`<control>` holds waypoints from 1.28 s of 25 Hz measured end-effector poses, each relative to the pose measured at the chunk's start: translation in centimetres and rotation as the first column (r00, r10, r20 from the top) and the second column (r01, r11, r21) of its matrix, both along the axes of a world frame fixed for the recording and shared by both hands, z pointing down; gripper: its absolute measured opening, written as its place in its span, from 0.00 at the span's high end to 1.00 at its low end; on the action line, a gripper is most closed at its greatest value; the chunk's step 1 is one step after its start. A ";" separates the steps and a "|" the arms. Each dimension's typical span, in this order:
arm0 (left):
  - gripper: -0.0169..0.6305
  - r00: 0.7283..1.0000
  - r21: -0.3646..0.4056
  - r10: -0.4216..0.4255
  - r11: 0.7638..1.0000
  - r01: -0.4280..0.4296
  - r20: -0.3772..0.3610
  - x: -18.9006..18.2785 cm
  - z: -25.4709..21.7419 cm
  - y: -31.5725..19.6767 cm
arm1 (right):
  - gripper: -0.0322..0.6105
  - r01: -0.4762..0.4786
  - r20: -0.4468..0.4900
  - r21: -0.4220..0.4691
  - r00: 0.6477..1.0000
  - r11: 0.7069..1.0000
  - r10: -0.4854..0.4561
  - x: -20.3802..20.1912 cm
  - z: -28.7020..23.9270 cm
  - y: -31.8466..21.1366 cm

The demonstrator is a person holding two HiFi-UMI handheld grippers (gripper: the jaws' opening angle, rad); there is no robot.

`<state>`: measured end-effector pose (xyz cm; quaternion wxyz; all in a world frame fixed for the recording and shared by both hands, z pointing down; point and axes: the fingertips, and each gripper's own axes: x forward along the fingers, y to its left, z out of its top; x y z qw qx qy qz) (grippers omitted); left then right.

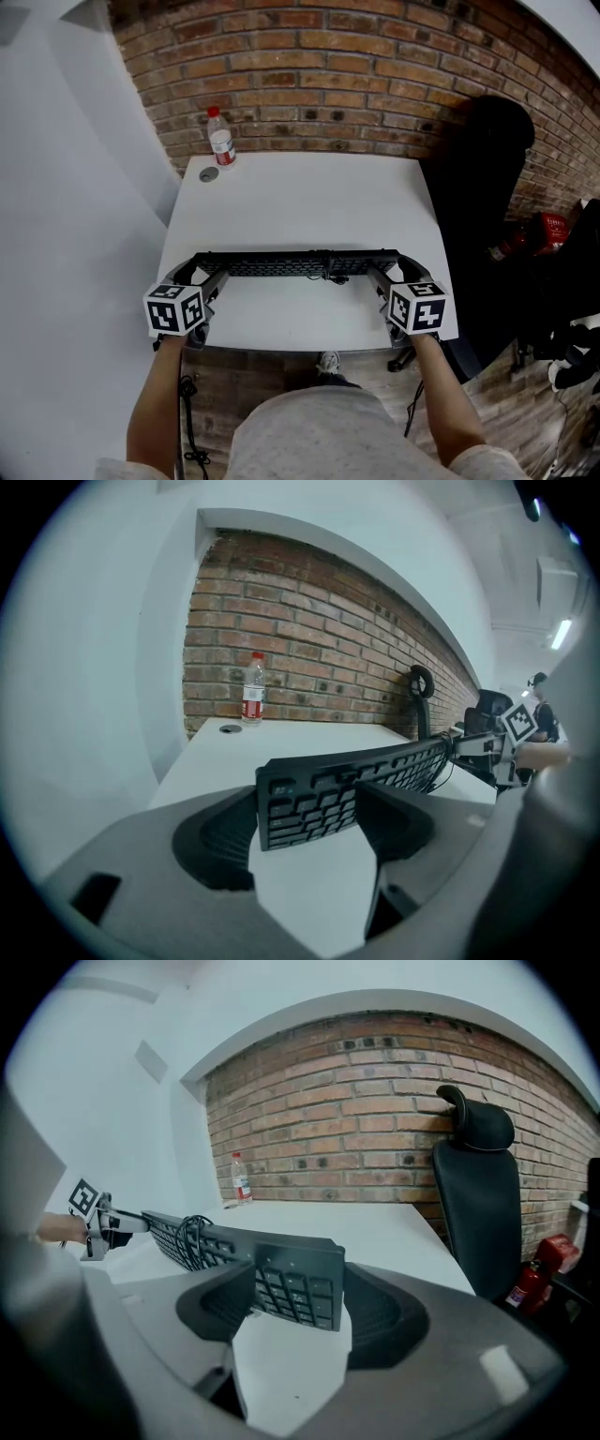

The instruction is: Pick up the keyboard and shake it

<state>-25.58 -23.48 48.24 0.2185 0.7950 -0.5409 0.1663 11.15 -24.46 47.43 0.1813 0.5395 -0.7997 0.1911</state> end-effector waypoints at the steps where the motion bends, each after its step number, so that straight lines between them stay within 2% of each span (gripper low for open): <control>1: 0.48 1.000 0.001 0.000 1.000 0.000 0.000 0.0 0.0 0.2 | 0.48 -0.001 -0.002 0.000 1.000 1.000 0.001 0.0 0.0 0.2; 13: 0.49 1.000 0.002 0.010 1.000 -0.011 0.011 -0.2 0.5 2.4 | 0.48 -0.022 -0.016 -0.004 1.000 1.000 0.022 -0.1 0.5 2.6; 32: 0.49 0.995 -0.041 0.050 0.998 -0.047 0.081 -0.3 2.8 6.6 | 0.52 -0.037 -0.081 -0.036 0.996 0.999 0.034 0.1 2.7 7.3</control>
